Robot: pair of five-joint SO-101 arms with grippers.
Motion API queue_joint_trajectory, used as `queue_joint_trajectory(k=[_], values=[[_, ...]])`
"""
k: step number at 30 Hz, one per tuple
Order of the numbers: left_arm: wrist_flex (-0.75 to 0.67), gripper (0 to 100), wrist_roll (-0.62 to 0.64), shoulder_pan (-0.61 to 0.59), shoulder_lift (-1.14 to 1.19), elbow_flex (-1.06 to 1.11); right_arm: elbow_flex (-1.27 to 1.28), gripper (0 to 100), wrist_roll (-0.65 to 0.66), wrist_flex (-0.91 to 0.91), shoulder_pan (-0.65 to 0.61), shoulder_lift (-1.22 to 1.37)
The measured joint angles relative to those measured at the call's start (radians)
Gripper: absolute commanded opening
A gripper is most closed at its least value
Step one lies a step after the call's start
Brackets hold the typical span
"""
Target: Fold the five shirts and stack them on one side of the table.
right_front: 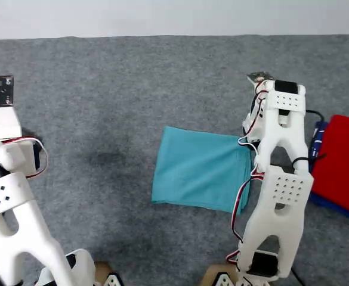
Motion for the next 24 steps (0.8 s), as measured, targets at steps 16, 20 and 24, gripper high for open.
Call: queue_joint_trajectory(k=[16, 20, 24], values=[[0.0, 0, 0.0, 0.0, 0.0, 0.0, -0.37, 0.9, -0.026, 0.18, 0.0, 0.002], [0.031, 0, 0.0, 0.0, 0.0, 0.0, -0.296, 0.9, -0.081, 0.181, -0.002, -0.071], [0.075, 0, 0.0, 0.0, 0.0, 0.0, -0.058, 0.9, -0.101, 0.181, -0.012, -0.235]])
